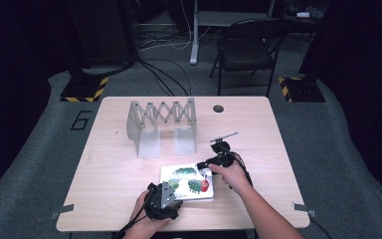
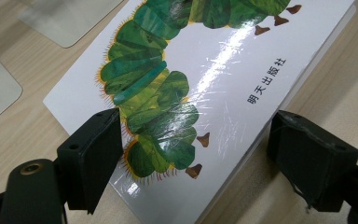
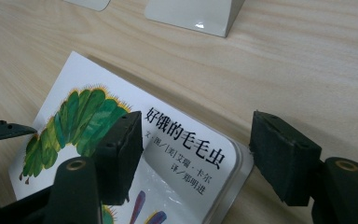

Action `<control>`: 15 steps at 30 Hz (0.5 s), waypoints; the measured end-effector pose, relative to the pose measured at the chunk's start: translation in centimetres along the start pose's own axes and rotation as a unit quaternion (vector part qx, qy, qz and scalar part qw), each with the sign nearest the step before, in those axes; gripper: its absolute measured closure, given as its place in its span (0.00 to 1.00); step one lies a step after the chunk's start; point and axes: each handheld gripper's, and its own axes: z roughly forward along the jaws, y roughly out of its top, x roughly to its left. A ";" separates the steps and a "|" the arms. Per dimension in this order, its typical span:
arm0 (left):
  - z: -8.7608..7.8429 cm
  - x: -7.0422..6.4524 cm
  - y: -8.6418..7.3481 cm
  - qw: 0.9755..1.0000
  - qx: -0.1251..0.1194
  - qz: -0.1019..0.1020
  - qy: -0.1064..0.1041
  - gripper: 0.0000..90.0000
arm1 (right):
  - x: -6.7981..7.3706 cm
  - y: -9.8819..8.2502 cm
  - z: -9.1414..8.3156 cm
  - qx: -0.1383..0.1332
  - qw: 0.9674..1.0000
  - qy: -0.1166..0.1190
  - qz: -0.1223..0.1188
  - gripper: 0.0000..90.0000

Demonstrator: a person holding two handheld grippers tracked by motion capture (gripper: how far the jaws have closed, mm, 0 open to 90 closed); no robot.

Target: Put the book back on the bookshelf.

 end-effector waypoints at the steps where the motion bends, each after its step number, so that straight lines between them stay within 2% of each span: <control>1: 0.0 0.0 0.0 1.000 0.000 0.000 0.000 0.20 | 0.1 0.0 0.1 0.003 1.000 0.002 0.000 0.38; 12: 0.0 -0.1 -0.1 1.000 -0.004 -0.003 0.002 0.20 | 0.0 -0.1 0.9 0.015 0.999 0.029 0.003 0.37; 13: 0.0 -0.1 -0.1 1.000 -0.005 -0.003 0.003 0.20 | 0.0 -0.2 1.1 0.026 0.999 0.038 0.002 0.34; 15: 0.0 -0.1 -0.1 1.000 -0.004 -0.003 0.003 0.20 | 0.1 -0.2 1.2 0.028 0.999 0.039 -0.002 0.33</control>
